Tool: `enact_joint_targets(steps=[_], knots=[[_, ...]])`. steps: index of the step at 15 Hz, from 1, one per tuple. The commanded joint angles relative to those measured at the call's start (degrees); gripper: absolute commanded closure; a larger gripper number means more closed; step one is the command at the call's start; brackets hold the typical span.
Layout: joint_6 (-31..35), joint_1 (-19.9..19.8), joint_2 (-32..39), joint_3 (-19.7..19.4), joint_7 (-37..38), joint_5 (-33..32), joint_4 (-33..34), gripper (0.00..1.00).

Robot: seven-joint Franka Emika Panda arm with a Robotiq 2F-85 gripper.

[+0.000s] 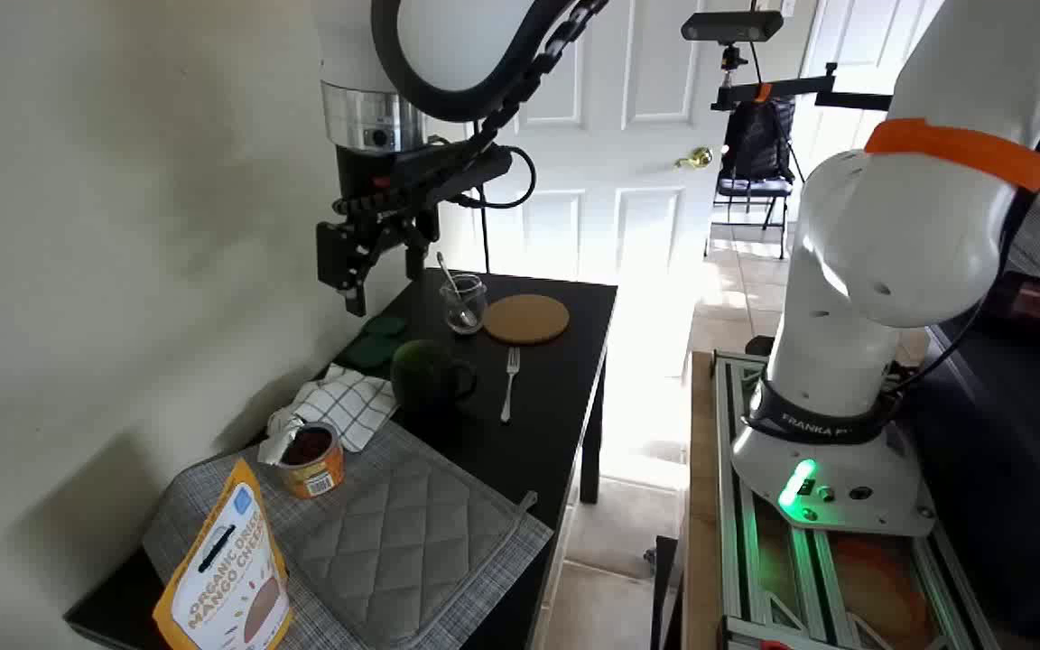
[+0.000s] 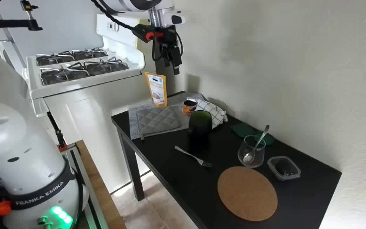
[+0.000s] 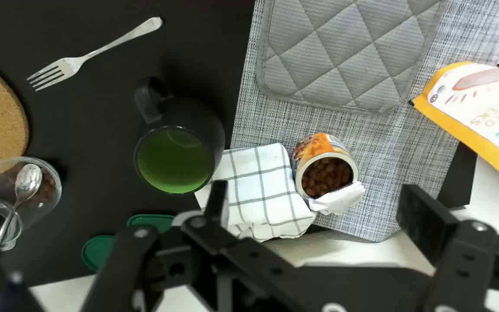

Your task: Pick up the fork and put it inside the glass cup

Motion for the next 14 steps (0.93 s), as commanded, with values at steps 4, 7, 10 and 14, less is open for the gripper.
enact_joint_targets(steps=[4, 7, 10, 14], knots=[[-0.1, 1.1, 0.1, -1.1, 0.3, -0.4, 0.1, 0.0], [-0.1, 1.1, 0.1, -1.1, 0.3, -0.4, 0.1, 0.0], [-0.1, 1.1, 0.1, -1.1, 0.3, -0.4, 0.1, 0.0], [-1.3, 1.1, -0.3, -1.3, 1.5, 0.7, -0.4, 0.0]])
